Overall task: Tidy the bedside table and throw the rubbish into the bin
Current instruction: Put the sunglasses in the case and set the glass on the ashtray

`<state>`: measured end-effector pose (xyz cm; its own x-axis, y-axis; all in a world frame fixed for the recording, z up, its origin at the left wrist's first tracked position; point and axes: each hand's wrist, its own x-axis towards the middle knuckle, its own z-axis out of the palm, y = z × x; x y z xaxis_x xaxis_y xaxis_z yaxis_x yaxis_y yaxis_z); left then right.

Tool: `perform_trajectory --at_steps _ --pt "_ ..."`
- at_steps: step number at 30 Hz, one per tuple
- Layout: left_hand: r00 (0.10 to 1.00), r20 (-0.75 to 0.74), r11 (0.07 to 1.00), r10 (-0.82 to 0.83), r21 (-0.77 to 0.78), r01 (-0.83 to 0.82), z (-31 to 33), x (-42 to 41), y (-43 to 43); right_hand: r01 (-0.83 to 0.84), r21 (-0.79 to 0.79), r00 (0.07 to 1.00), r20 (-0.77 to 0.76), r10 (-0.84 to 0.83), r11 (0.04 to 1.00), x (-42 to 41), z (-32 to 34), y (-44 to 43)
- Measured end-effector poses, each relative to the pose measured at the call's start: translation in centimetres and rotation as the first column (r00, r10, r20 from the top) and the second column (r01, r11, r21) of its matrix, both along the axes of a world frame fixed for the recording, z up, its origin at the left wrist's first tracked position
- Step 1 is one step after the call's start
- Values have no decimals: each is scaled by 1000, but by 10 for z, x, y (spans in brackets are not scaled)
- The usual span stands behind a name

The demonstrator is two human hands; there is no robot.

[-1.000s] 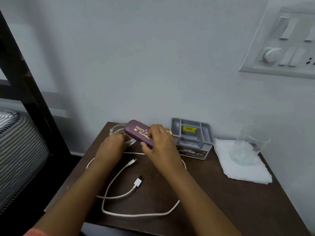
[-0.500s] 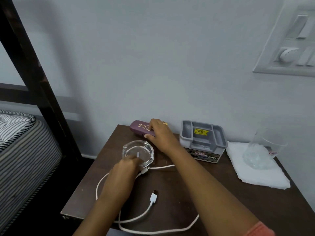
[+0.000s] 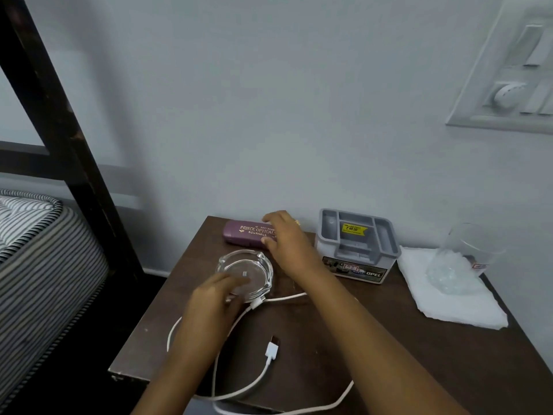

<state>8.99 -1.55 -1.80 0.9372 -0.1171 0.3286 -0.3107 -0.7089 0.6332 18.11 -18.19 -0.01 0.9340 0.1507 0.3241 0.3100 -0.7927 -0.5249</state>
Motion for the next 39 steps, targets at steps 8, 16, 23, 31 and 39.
perform_trajectory --at_steps 8,16,23,31,39 --pt "921 -222 946 322 45 -320 12 33 11 235 -9 933 -278 -229 972 -35 -4 10" --pt "917 -192 933 351 150 -326 37 43 2 271 8 932 -251 -260 963 -37 8 15" --pt "975 -35 972 217 104 -213 87 18 -40 307 93 949 -109 -297 947 -83 62 -43" --pt "995 -60 980 -78 180 87 81 -49 -155 535 12 825 -225 -519 845 -190 73 -156" --pt "974 -194 969 -116 192 153 30 -88 -204 631 43 739 -339 -582 775 -236 15 -196"
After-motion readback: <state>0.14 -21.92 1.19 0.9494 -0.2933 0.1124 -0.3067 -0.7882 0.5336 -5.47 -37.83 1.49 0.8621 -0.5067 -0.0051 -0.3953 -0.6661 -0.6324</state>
